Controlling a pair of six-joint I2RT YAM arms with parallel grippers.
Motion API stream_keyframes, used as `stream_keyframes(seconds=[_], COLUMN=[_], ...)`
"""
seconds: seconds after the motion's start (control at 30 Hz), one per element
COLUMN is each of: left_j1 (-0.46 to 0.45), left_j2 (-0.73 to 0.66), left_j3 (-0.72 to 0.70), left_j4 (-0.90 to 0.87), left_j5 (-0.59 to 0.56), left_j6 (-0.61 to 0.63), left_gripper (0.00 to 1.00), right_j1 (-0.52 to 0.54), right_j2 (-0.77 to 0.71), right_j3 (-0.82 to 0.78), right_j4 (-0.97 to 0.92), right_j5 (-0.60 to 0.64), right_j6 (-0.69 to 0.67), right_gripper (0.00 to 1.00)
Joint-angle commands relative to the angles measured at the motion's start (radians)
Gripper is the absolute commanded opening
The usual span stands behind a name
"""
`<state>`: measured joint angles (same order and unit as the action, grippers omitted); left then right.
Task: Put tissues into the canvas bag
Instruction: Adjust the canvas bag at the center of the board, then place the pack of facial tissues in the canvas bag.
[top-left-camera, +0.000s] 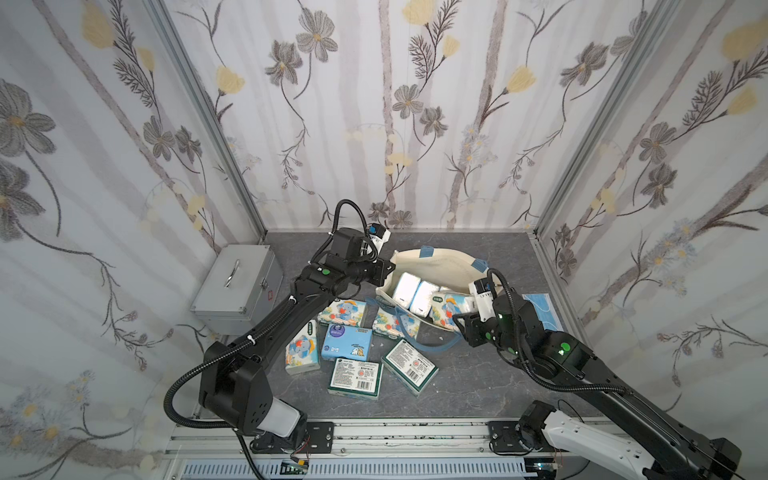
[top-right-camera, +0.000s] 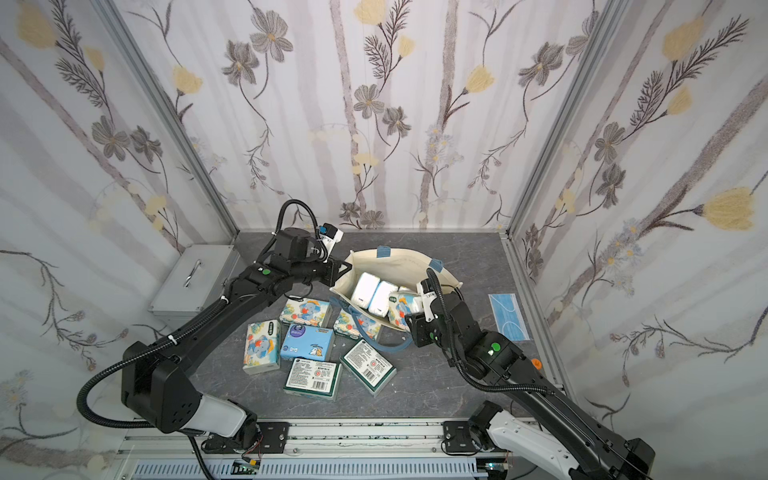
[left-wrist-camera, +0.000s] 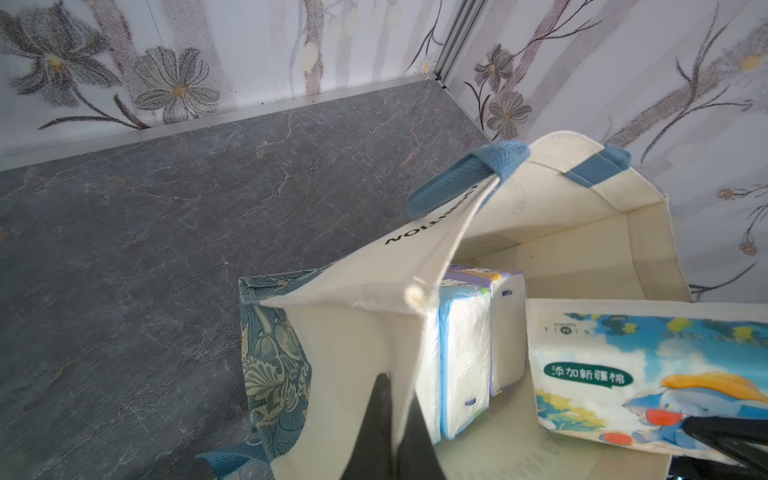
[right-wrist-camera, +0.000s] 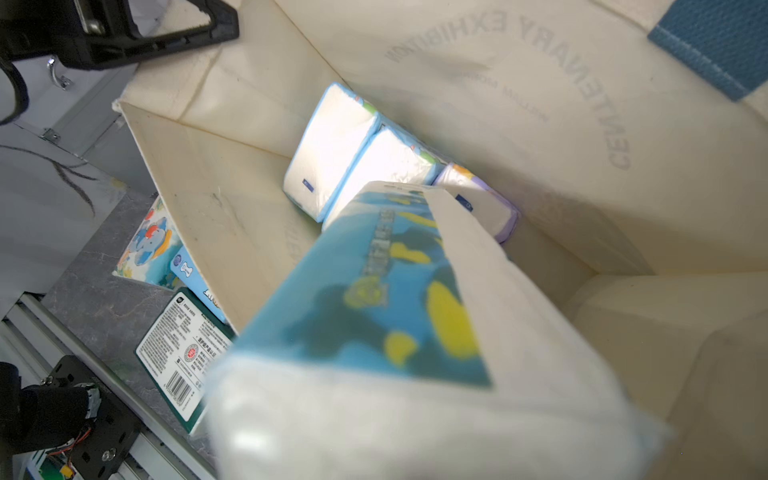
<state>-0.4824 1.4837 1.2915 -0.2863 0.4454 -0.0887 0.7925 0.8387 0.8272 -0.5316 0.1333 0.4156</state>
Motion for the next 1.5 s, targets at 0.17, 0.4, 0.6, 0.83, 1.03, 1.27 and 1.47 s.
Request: stream_keyframes(seconds=[0.17,0.4,0.6,0.83,1.03,1.27,1.47], left_j1=[-0.010,-0.037,-0.059,-0.089,-0.089,-0.086,-0.077], left_j2=[-0.011,0.013,0.103,0.163,0.169,0.154,0.179], left_j3=[-0.007,0.004,0.090,0.211,0.226,0.169,0.126], left_j4=[0.066,0.034,-0.065,-0.206,-0.267,-0.219,-0.190], left_j5=[0.001,-0.076,-0.168,-0.238,-0.287,-0.318,-0.278], left_j6=[0.025,-0.021,-0.223,-0.278,-0.362,-0.327,-0.322], left_gripper=[0.00,0.00,0.00,0.00,0.00,0.00,0.00], right_j1=[0.086,0.072,-0.006,-0.045,-0.108,-0.181,-0.198], right_j2=[-0.037,0.043,0.315,0.493,0.559,0.653,0.747], right_j3=[-0.002,0.257,0.563,0.668,0.661,0.618,0.621], right_j4=[-0.091,-0.175,-0.402,-0.544,-0.597,-0.567,-0.496], right_j5=[0.232,0.419,0.390,0.489,0.493,0.399,0.267], right_j6=[0.097,0.028,0.073,0.140,0.169,0.162,0.137], right_gripper=[0.41,0.47,0.46,0.45,0.45,0.44,0.43])
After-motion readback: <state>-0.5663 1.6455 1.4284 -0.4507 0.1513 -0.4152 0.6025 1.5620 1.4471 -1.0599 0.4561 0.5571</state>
